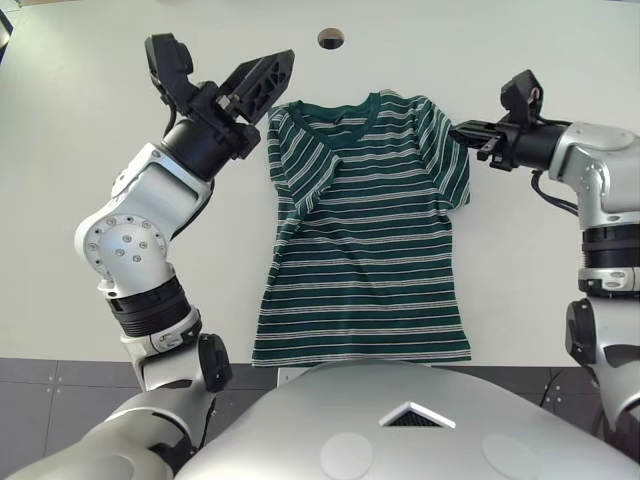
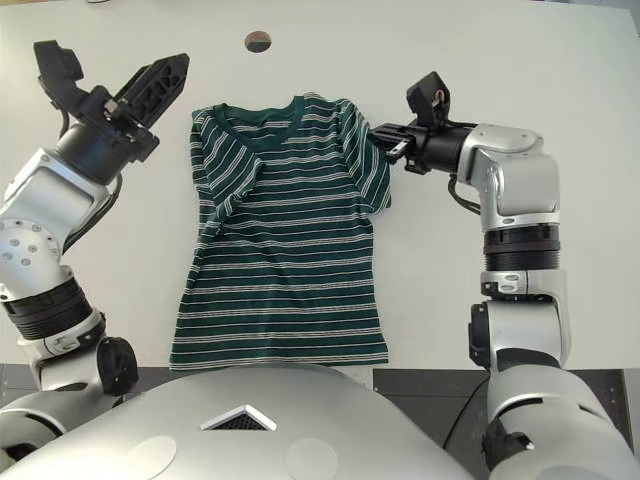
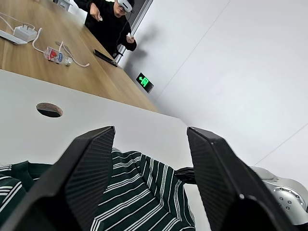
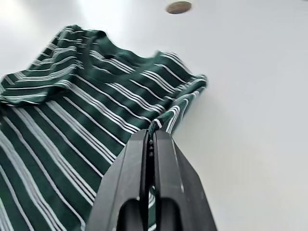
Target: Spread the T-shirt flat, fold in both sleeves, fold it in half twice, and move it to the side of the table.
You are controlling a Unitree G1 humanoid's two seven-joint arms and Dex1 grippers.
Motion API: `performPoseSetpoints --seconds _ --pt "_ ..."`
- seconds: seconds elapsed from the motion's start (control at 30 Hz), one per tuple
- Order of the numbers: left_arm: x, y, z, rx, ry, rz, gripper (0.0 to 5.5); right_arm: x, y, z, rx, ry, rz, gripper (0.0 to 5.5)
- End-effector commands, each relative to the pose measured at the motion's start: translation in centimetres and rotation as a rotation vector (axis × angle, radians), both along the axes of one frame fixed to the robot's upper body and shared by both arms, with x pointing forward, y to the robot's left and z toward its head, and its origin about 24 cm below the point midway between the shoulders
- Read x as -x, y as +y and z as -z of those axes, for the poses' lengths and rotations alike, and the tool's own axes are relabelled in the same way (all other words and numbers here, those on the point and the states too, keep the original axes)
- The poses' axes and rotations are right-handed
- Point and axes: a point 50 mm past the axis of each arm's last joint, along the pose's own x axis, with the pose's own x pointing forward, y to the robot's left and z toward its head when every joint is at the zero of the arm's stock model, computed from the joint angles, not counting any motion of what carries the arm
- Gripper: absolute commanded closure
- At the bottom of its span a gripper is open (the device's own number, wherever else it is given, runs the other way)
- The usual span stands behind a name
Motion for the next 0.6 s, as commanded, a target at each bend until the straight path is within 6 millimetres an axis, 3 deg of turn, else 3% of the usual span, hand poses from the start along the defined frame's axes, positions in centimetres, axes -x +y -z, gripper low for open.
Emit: performPoseSetpoints --seconds 0.03,0.33,0.57,0.6 --pt "-0.1 0.8 0.3 -0.017 0.006 -0.016 2.70 0.1 2.3 -0.6 -0.012 -0.014 -0.055 5.37" --pt "-0.2 1.5 0.8 -0.005 0.006 -0.028 2.70 -0.5 7.2 0.6 -0.168 0.091 -0.019 5.37" --pt "-0.5 0.9 0.3 0.004 0.004 -0.028 2.70 -1.1 8.7 2.8 -0.197 0.147 0.076 5.37" --pt "-0.6 0.9 0.4 0.004 0.005 -0.030 2.70 -1.1 8.6 3.1 -0.186 0.151 0.085 5.15"
